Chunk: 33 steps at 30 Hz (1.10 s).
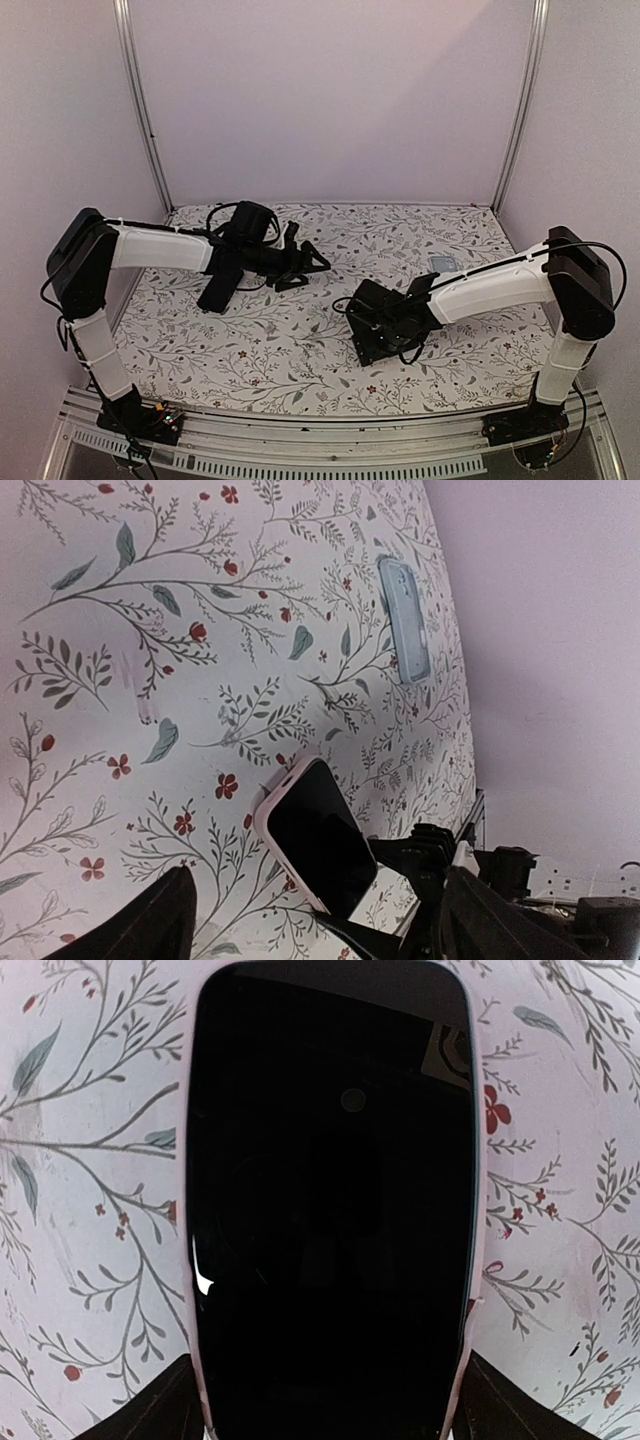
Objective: Take the phone out of the phone case
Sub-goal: Pick up the phone with the phone case at the center of the board, then pass from the right arm to the left
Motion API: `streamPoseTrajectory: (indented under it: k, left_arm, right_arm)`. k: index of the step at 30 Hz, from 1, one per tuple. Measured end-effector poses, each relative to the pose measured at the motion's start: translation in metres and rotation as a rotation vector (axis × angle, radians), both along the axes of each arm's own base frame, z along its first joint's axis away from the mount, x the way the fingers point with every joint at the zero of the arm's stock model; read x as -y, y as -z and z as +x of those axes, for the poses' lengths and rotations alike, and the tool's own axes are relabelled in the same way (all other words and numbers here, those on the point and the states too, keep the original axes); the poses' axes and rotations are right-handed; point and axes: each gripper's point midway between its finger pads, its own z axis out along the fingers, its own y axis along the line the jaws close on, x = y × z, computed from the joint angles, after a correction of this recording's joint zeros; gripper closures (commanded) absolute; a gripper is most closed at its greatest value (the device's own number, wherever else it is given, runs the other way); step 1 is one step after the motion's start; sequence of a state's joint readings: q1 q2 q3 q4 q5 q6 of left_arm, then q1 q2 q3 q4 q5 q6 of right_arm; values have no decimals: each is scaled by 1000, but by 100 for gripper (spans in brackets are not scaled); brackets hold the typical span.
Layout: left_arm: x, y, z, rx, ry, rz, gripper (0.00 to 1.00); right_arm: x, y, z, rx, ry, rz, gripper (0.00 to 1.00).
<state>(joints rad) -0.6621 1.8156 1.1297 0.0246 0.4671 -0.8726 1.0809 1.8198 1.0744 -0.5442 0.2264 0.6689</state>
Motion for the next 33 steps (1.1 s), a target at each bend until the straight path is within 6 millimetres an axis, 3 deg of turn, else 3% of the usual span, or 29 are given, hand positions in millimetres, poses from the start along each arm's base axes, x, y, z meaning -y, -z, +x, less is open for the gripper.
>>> streamPoseTrajectory:
  k: [3,6,20,27,33]
  left_arm:
    - [1,6,-1,-21,8,-13,14]
    - [3,12,-3,-45,18,-20,14]
    - [7,49,-25,-189,57,-72,18]
    - [17,30,-26,-205,88,-193,36]
    - [17,16,-26,-223,98,-280,59]
  right_arm:
    - [-1,-3,1,1,-1,-3,44]
    - [-3,-6,2,4,-14,-8,53]
    - [-33,-42,27,117,-141,47,57]
    - [-53,-70,37,189,-234,99,56]
    - [-61,-94,42,230,-305,153,56]
